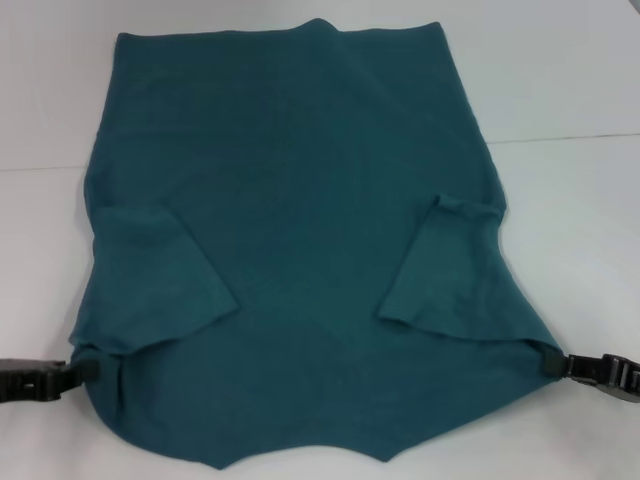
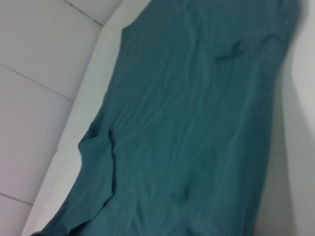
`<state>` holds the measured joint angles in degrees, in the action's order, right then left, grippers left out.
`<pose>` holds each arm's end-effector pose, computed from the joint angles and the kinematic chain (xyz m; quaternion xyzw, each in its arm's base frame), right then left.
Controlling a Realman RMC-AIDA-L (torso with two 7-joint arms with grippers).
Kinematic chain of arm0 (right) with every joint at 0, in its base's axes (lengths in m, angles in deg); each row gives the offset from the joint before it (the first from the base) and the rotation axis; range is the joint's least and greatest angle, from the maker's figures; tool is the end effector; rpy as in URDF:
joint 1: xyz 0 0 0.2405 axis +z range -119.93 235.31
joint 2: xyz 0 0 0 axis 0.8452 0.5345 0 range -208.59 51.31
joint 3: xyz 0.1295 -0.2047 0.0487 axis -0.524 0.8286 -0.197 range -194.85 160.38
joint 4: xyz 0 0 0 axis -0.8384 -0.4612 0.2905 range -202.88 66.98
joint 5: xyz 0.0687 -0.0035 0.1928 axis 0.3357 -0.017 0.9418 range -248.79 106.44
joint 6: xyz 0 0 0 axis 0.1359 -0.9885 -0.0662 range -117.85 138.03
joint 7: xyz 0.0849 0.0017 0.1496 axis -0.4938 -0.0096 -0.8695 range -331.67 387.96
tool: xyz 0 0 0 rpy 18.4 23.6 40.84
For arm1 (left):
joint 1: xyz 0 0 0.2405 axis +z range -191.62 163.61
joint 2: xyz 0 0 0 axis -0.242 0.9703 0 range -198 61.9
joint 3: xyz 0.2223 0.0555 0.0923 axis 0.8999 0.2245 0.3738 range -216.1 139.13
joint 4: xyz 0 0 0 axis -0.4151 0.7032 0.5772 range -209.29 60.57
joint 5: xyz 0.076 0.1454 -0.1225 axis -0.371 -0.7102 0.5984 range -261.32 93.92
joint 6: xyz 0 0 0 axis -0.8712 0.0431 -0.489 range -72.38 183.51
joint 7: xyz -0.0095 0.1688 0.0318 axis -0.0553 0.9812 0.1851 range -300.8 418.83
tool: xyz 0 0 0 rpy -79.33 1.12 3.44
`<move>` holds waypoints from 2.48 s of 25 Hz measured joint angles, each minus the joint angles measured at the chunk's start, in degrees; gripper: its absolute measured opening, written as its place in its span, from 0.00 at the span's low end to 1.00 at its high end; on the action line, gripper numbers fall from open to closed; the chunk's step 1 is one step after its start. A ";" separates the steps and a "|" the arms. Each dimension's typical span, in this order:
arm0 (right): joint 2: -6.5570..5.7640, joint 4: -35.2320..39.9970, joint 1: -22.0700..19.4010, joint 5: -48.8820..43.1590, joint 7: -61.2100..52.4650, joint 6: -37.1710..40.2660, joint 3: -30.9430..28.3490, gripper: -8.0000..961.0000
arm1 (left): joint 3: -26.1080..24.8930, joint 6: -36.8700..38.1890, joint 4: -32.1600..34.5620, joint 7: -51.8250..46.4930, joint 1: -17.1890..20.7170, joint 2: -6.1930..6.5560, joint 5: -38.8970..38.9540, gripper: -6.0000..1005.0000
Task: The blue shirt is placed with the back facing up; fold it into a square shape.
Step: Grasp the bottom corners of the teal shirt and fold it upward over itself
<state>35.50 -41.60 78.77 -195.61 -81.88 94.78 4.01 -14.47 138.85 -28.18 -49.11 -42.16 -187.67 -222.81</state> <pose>0.3509 0.2807 0.0037 -0.7206 0.6179 0.2758 0.1517 -0.3270 0.3245 0.0136 -0.8351 -0.4943 -0.1264 0.2055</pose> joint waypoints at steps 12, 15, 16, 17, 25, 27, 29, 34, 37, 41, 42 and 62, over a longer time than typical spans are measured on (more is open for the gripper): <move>-2.55 0.29 -2.90 -0.33 3.64 4.21 -0.08 0.07 | -4.13 10.67 1.73 -0.92 3.40 0.10 -0.45 0.03; -3.40 0.29 -3.68 -0.37 4.75 5.59 -0.03 0.07 | -5.10 12.63 1.73 -0.85 4.29 0.14 -0.49 0.03; -3.64 0.30 -3.95 -0.38 5.07 5.95 -0.03 0.07 | -5.26 12.95 1.73 -0.85 4.51 0.14 -0.49 0.03; -3.87 0.29 -4.18 -0.38 5.24 6.16 -0.03 0.07 | -5.45 13.35 1.73 -0.86 4.77 0.15 -0.49 0.03; -4.37 0.29 -5.90 -0.54 5.64 6.48 -0.09 0.07 | -6.41 16.03 1.72 -0.81 6.85 -0.08 -0.44 0.03; -4.44 0.29 -6.56 -0.54 6.03 6.57 -0.29 0.07 | -7.23 16.91 1.72 -0.61 7.26 -0.07 -0.45 0.03; -4.48 0.29 -7.14 -0.54 6.60 7.01 -0.36 0.07 | -8.24 17.96 1.72 -0.29 7.72 -0.04 -0.45 0.03; -4.61 0.28 -8.56 -0.53 8.00 8.55 -0.42 0.07 | -9.44 19.63 1.72 0.71 8.88 -0.04 -0.45 0.03; -4.77 0.30 -9.65 -0.50 8.62 9.92 -0.46 0.07 | -9.44 20.11 1.72 1.00 9.51 -0.20 -0.46 0.03; -4.95 0.73 -11.09 -0.49 8.72 10.86 -0.68 0.07 | -9.45 21.57 1.72 1.54 10.13 -0.26 -1.16 0.03; -4.97 0.85 -11.44 -0.50 8.71 10.95 -0.81 0.07 | -9.59 21.86 1.72 1.69 10.28 -0.28 -1.46 0.03; -5.37 2.14 -13.54 -0.72 8.24 11.90 -3.90 0.07 | -9.70 23.74 1.20 2.08 10.39 -0.47 -2.52 0.03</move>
<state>30.14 -39.46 65.23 -196.33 -73.64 106.68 0.11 -24.17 162.59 -26.98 -47.03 -31.76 -188.14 -225.33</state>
